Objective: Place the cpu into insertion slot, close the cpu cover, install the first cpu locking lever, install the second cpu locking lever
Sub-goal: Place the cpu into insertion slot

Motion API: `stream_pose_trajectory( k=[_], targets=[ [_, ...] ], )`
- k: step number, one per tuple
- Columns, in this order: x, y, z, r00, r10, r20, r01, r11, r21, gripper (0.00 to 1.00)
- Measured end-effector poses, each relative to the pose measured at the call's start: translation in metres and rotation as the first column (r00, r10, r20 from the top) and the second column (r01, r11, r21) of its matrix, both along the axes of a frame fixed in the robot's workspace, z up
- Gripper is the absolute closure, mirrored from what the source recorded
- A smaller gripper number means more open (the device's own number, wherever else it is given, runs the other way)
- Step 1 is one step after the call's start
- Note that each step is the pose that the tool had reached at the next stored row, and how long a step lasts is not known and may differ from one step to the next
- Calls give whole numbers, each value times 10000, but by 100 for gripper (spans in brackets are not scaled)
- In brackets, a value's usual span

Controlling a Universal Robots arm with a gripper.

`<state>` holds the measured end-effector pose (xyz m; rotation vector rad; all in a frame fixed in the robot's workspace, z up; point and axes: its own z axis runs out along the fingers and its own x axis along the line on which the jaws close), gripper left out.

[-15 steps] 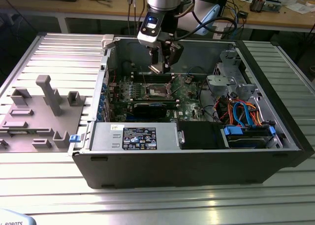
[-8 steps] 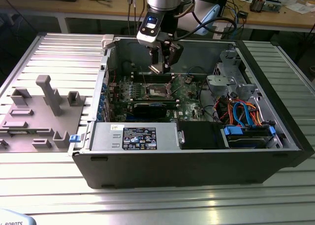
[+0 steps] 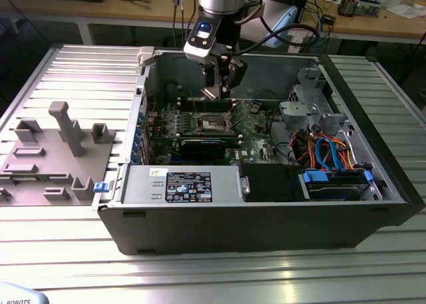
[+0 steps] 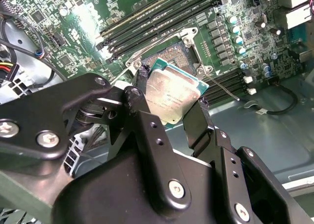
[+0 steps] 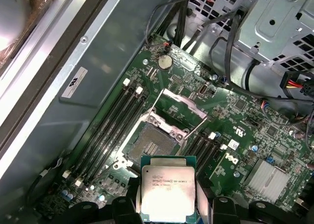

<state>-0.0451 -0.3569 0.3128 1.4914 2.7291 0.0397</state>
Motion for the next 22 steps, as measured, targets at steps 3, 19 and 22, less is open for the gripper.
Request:
stream_pose_trajectory(
  k=[3,19,22],
  targets=[
    [0,0,-1,9999,-116,1,116,9999,-1,46],
    [0,0,-9,9981,-622,0,622,9981,0,46],
    [0,0,-11,9973,-729,0,729,9973,0,46]
  ],
)
